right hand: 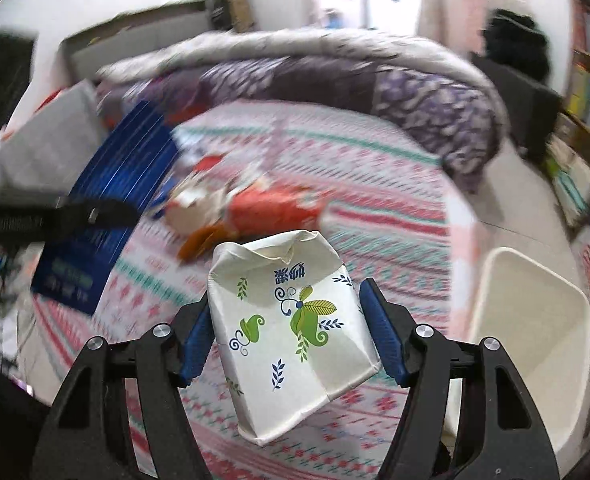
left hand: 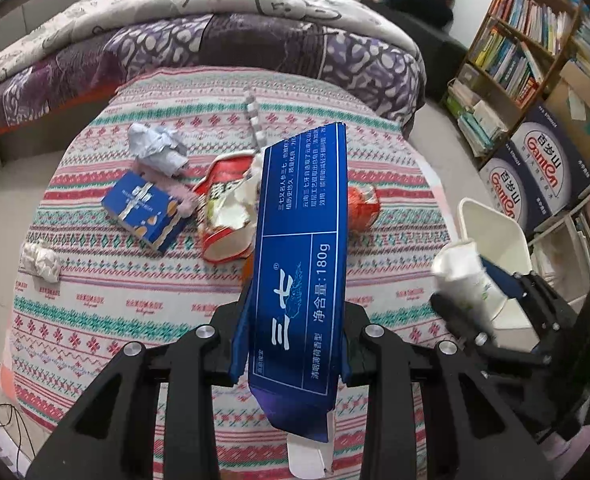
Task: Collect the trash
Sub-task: 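Carry both items to the white bin and open both tools to drop them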
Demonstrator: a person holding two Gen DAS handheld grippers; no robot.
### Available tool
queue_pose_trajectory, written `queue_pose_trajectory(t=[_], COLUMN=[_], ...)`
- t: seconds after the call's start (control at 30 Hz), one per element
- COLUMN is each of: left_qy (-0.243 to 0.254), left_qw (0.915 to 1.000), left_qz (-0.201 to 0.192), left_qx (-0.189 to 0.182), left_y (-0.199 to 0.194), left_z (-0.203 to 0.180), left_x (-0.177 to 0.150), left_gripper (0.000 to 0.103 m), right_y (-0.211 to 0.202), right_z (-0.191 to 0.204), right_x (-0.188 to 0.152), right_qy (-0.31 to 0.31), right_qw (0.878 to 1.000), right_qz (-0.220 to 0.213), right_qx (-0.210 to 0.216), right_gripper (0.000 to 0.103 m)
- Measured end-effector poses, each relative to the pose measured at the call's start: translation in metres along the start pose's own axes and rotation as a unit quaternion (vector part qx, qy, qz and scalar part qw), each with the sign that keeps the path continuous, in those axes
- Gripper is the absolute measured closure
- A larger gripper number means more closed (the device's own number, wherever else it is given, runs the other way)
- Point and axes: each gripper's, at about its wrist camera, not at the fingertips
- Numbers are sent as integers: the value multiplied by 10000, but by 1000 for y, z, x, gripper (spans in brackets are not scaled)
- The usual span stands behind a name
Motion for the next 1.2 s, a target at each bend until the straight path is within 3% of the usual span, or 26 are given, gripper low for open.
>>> queue_pose_trajectory(t=[0.33, 0.67, 0.77, 0.83, 1.2], left_qy=[233, 510, 502, 483, 837], left_qw=[9989, 9961, 9955, 9948, 9889], left_qz=[-235, -270, -247, -218, 109], left_qx=[-335, -661, -770, -874, -1226], left_y=[8, 23, 29, 33, 66], left_z=[-50, -109, -122, -133, -213], left_x=[5, 9, 11, 12, 16], left_gripper=[70, 70, 70, 70, 70], right_y=[-21, -45, -55, -63, -108], right_z=[-75, -129, -144, -151, -194], right_x=[-7, -20, -24, -27, -36], right_qy=[1336, 2378, 2727, 2913, 3802], right_qw=[9851, 9531, 9387, 9306, 8921], right_qz=[-363, -600, -678, -765, -1359], right_qx=[-1017, -1774, -1995, -2081, -2029], right_gripper=[37, 30, 21, 13, 9])
Point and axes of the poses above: each gripper's, at about its wrist camera, not at the fingertips, and y roughly the way its jaws point, z to its left, x to its top, and after that the axes turned 4 degrees about x, right-handed
